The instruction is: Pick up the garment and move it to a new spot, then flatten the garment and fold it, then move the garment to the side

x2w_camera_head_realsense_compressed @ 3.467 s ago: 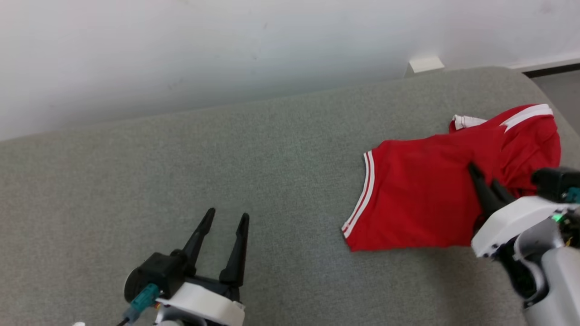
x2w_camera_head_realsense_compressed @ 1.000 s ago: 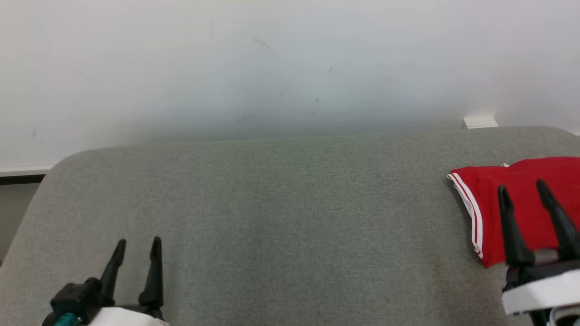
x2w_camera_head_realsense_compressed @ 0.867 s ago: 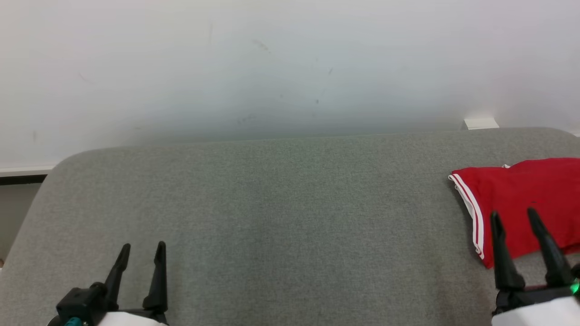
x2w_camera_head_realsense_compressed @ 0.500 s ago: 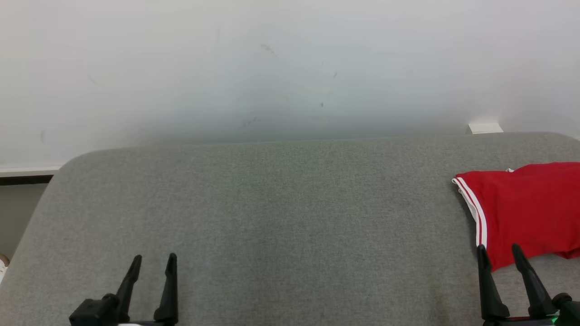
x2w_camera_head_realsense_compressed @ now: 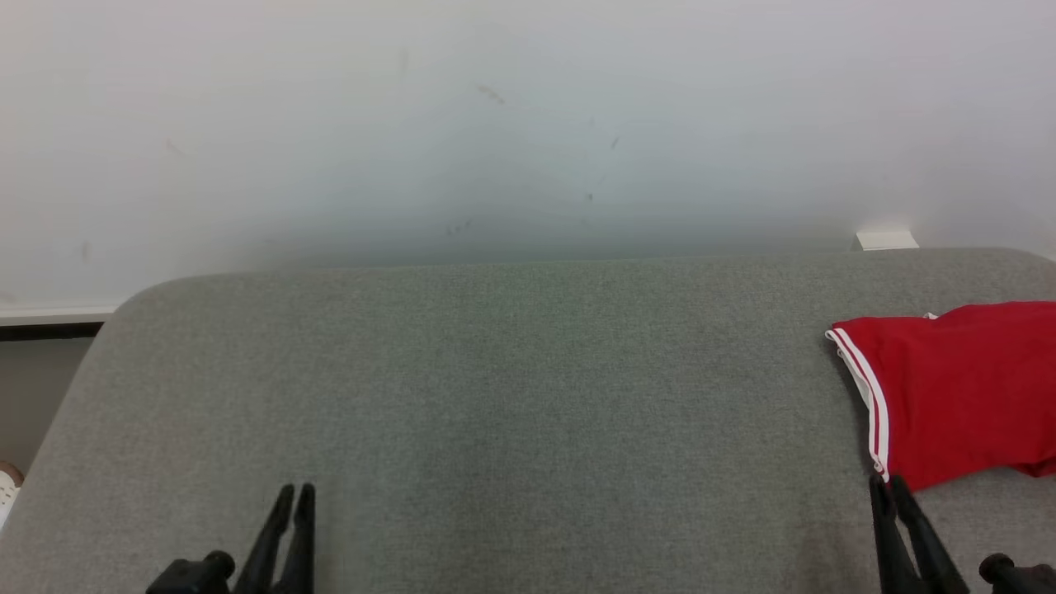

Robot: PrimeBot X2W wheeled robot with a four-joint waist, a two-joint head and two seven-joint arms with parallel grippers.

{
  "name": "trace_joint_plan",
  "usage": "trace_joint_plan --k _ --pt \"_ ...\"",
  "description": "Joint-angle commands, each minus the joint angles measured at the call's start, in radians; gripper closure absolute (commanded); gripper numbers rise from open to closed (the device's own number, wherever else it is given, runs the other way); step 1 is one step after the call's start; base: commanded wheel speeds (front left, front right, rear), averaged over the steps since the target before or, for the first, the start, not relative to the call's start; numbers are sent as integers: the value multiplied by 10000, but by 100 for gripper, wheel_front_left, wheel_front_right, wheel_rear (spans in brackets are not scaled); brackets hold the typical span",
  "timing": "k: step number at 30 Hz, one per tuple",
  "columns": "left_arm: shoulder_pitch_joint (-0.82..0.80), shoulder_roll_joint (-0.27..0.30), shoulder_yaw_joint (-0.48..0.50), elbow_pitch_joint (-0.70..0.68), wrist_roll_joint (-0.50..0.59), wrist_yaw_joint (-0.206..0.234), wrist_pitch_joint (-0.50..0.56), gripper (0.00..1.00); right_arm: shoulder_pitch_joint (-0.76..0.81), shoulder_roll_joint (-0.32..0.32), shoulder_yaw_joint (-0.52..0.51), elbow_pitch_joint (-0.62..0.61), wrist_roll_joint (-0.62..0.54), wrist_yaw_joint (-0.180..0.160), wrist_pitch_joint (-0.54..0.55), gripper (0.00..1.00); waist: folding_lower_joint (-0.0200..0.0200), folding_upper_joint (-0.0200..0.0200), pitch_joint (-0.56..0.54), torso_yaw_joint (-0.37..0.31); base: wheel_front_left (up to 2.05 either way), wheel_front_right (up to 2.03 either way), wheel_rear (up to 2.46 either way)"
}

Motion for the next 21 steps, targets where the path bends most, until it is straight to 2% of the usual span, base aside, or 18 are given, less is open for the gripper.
trace_joint_plan --k 1,21 --pt "21 -20 5 91 -62 0 30 100 35 23 3 74 62 0 15 100 1 0 1 2 0 0 0" --pt "-276 -81 310 126 -3698 -23 1001 100 -315 99 -416 195 3332 -3 940 100 1 0 58 99 0 0 0"
